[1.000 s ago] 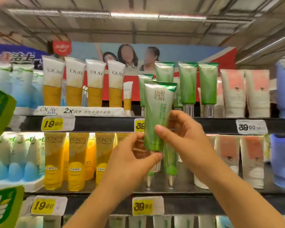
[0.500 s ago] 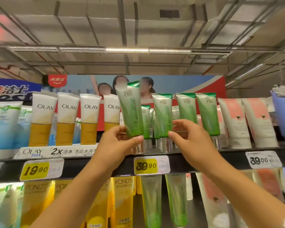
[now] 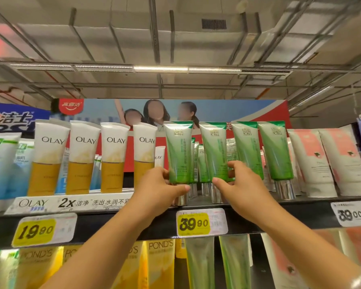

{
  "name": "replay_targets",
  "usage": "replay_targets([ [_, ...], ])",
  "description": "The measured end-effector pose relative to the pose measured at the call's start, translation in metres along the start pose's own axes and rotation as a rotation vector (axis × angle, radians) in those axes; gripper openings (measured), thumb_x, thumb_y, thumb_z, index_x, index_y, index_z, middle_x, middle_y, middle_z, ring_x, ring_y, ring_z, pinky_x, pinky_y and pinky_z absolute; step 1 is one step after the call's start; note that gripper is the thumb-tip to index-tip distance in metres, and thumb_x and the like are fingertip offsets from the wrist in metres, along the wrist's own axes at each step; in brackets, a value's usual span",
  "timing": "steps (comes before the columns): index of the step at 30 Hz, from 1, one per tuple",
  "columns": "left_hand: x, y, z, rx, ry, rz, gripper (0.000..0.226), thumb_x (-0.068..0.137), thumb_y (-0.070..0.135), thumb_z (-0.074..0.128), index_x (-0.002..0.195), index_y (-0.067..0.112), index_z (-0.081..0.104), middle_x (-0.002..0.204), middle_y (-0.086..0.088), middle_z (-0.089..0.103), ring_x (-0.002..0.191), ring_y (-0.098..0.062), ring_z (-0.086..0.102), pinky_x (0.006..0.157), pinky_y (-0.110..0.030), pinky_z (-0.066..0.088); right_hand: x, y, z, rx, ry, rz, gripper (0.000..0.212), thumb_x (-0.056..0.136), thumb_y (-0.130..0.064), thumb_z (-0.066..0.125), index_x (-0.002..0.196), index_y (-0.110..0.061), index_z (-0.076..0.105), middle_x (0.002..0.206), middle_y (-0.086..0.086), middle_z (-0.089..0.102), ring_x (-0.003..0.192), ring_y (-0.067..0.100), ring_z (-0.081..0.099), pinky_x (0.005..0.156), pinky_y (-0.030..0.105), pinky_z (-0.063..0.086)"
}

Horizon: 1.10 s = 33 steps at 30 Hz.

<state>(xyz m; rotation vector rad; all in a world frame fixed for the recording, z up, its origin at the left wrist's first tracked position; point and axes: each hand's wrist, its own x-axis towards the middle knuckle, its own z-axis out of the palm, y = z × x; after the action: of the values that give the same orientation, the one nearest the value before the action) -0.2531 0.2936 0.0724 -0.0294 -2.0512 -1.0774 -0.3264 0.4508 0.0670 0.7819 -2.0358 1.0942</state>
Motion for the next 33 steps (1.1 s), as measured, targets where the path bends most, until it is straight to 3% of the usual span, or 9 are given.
replay_targets([
  [4,0.003,0.001,0.001,0.052,-0.006,-0.025,0.023,0.075,0.019,0.077,0.079,0.024,0.055,0.077,0.003,0.066,0.078,-0.013,0.065,0.079,-0.039,0.057,0.005,0.000,0.005,0.010,0.003,0.014,0.055,0.091,-0.033,0.058,0.134,-0.006,0.037,0.128,0.011,0.051,0.110,0.026,0.054,0.084,0.028,0.039],
  [8,0.004,0.001,0.004,0.136,0.022,0.003,0.029,0.076,0.022,0.077,0.073,0.029,0.049,0.071,0.005,0.060,0.074,-0.011,0.061,0.079,-0.037,0.056,0.005,-0.001,0.007,0.022,0.004,0.023,0.054,0.090,-0.035,0.059,0.130,-0.005,0.038,0.127,0.012,0.053,0.111,0.027,0.053,0.088,0.034,0.042],
  [14,0.002,0.003,0.007,0.250,0.057,0.047,0.028,0.073,0.029,0.078,0.069,0.029,0.050,0.069,0.008,0.063,0.070,-0.008,0.061,0.064,-0.025,0.049,0.007,-0.003,0.008,0.026,-0.001,0.038,0.046,0.090,-0.038,0.058,0.119,-0.005,0.043,0.116,0.012,0.056,0.092,0.021,0.048,0.075,0.029,0.038],
  [18,0.001,0.005,0.006,0.256,0.035,0.025,0.026,0.074,0.029,0.077,0.071,0.028,0.052,0.073,0.006,0.065,0.075,-0.011,0.064,0.069,-0.028,0.053,0.007,0.000,0.009,0.055,0.007,0.038,0.040,0.090,-0.036,0.058,0.115,-0.006,0.045,0.112,0.011,0.056,0.088,0.020,0.047,0.075,0.031,0.039],
  [22,-0.002,0.011,0.002,0.208,0.031,-0.004,0.021,0.078,0.024,0.075,0.094,0.022,0.061,0.077,0.007,0.062,0.085,-0.016,0.064,0.082,-0.038,0.055,0.004,0.000,0.009,0.124,0.052,0.007,0.041,0.090,-0.032,0.060,0.119,-0.007,0.046,0.108,0.005,0.058,0.090,0.017,0.049,0.073,0.024,0.035],
  [26,-0.012,0.019,-0.004,0.259,0.158,0.054,0.039,0.082,0.033,0.069,0.116,0.018,0.057,0.077,0.013,0.055,0.071,-0.006,0.057,0.063,-0.024,0.049,-0.002,-0.006,0.000,0.236,0.147,-0.067,0.040,0.089,-0.027,0.062,0.123,-0.010,0.047,0.082,-0.019,0.042,0.072,-0.001,0.045,0.058,0.004,0.033],
  [28,-0.023,0.022,-0.005,0.256,0.224,0.110,0.041,0.083,0.034,0.068,0.119,0.018,0.058,0.086,0.010,0.060,0.081,-0.008,0.057,0.070,-0.024,0.044,-0.009,-0.013,-0.007,0.299,0.161,-0.097,0.030,0.089,-0.026,0.062,0.113,-0.017,0.049,0.082,-0.023,0.045,0.071,-0.010,0.046,0.058,-0.004,0.034],
  [31,-0.048,0.025,-0.004,0.102,0.230,0.176,0.032,0.083,0.030,0.067,0.114,0.023,0.061,0.097,0.009,0.065,0.088,-0.004,0.060,0.074,-0.021,0.047,-0.026,-0.021,-0.015,0.379,0.112,-0.122,0.017,0.089,-0.026,0.060,0.098,-0.013,0.054,0.085,-0.011,0.057,0.078,-0.002,0.054,0.066,0.006,0.041],
  [33,-0.071,0.022,0.002,-0.050,0.173,0.174,0.027,0.081,0.029,0.068,0.108,0.029,0.064,0.097,0.013,0.067,0.090,0.000,0.063,0.074,-0.018,0.049,-0.044,-0.025,-0.020,0.481,0.047,-0.103,0.012,0.088,-0.024,0.060,0.093,-0.014,0.056,0.085,-0.004,0.059,0.082,0.010,0.057,0.079,0.025,0.049],
])
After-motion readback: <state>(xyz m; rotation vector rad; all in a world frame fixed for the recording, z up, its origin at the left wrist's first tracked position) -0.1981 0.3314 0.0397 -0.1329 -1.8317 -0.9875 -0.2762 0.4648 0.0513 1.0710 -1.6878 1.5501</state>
